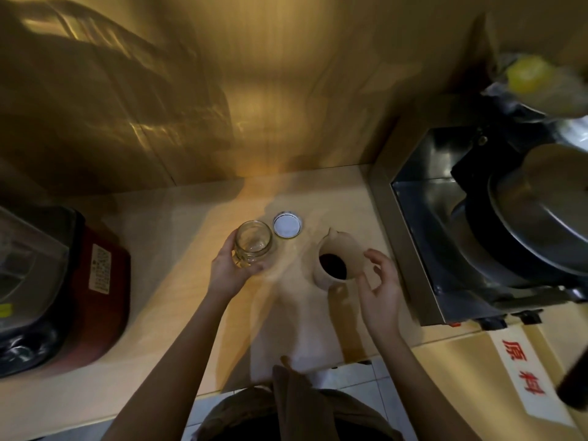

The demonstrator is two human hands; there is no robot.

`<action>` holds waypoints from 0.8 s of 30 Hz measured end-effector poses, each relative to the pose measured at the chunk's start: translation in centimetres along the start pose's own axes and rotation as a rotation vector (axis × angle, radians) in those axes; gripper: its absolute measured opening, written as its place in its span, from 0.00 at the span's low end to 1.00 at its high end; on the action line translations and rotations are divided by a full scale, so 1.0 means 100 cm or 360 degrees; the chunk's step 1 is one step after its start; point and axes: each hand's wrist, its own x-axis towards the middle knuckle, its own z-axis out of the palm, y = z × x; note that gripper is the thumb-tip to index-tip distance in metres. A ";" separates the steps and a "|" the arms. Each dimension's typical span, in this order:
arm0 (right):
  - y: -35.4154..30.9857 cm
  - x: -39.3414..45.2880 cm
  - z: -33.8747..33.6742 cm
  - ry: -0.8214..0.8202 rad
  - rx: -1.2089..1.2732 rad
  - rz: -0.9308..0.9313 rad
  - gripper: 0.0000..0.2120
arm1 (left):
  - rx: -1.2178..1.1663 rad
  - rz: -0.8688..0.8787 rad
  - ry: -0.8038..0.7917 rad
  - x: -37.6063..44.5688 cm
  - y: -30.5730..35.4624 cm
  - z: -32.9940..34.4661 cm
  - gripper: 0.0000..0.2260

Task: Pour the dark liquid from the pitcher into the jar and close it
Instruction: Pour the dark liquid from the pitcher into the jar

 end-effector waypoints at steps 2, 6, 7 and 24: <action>0.003 -0.003 0.001 0.0030 -0.0016 0.0099 0.18 | -0.0019 -0.0010 -0.0007 -0.002 -0.001 0.000 0.41; 0.003 -0.009 0.004 -0.0024 0.0142 0.0468 0.13 | -0.0029 -0.0009 -0.0034 -0.006 -0.003 -0.001 0.42; 0.003 -0.010 0.004 -0.0059 0.0147 0.0506 0.11 | -0.0029 -0.0004 -0.0048 -0.007 -0.003 -0.001 0.43; 0.008 -0.011 0.023 -0.0078 0.0768 0.1055 0.27 | -0.0360 -0.0211 0.0306 -0.013 -0.019 0.001 0.15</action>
